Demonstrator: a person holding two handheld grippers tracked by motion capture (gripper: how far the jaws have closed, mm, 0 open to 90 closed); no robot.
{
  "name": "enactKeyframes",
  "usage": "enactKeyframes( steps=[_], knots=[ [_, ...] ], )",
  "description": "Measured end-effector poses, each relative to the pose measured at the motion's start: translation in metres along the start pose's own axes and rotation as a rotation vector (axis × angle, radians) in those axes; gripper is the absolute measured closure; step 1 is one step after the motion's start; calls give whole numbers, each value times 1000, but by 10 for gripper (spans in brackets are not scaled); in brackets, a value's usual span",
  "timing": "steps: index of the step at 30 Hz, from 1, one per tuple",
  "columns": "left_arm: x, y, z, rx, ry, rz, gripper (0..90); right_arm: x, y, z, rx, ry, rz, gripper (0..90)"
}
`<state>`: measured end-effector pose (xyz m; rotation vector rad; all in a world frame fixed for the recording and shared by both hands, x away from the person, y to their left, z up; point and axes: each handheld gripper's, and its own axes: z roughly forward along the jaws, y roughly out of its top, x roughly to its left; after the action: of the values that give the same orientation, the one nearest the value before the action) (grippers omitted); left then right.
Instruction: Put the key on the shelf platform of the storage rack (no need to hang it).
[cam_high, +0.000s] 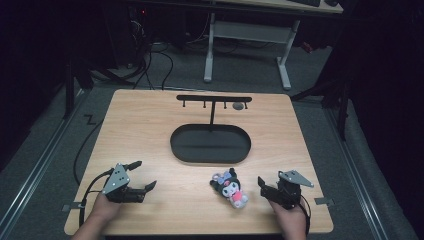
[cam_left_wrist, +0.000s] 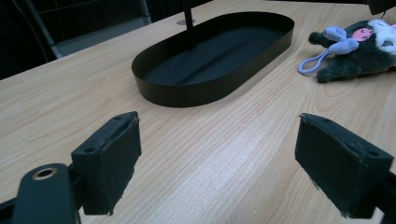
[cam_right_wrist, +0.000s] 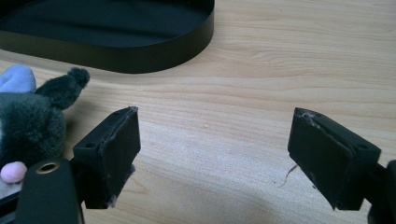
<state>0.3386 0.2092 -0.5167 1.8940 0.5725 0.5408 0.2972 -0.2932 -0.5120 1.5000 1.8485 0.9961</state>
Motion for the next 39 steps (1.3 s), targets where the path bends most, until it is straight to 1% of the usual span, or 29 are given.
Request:
enactKeyframes(
  steps=[4,6,7,8,9,10,11,13,15,21,24,25,26,27,28,32,33,35,36,39],
  knots=[
    [0,-1,1,6,0,-3,154,0,1,-1,6,5,5,173],
    [-1,-2,2,9,2,-5,154,1,4,-1,35,12,3,181],
    [-1,-2,2,9,2,-5,154,1,4,-1,35,12,3,181],
    [-2,-2,2,12,2,5,154,3,6,-2,39,8,-11,181],
    [-3,-2,3,12,2,9,154,4,6,-2,43,5,-13,181],
    [-3,-2,3,12,2,9,154,4,6,-2,43,5,-13,181],
    [-3,-2,3,12,2,11,154,6,7,-2,46,1,-26,181],
    [-3,-2,3,12,2,10,154,6,7,-2,46,0,-29,181],
    [-3,-2,2,12,3,3,154,9,6,0,60,3,-37,185],
    [-4,-2,3,16,3,16,154,14,6,7,91,12,-58,188],
    [-5,-2,3,15,3,17,154,20,8,10,125,13,-87,201],
    [-5,-2,3,15,3,17,154,20,8,10,125,13,-87,201],
    [-5,-2,2,14,7,17,154,26,10,11,154,12,-109,199],
    [-5,-2,2,14,7,17,154,26,10,11,154,12,-109,199],
    [-5,-2,2,10,7,15,154,30,13,11,167,11,-121,199],
    [-5,-2,2,10,6,15,154,32,17,10,174,5,-121,212],
    [-5,-2,2,10,4,18,154,34,19,11,192,0,-123,213],
    [-5,-2,2,11,3,19,154,34,21,11,210,-6,-128,214],
    [-6,-3,2,10,4,18,154,34,21,11,210,-6,-128,214],
    [-5,-2,2,10,2,16,154,32,23,12,250,-1,-133,214]
  ],
)
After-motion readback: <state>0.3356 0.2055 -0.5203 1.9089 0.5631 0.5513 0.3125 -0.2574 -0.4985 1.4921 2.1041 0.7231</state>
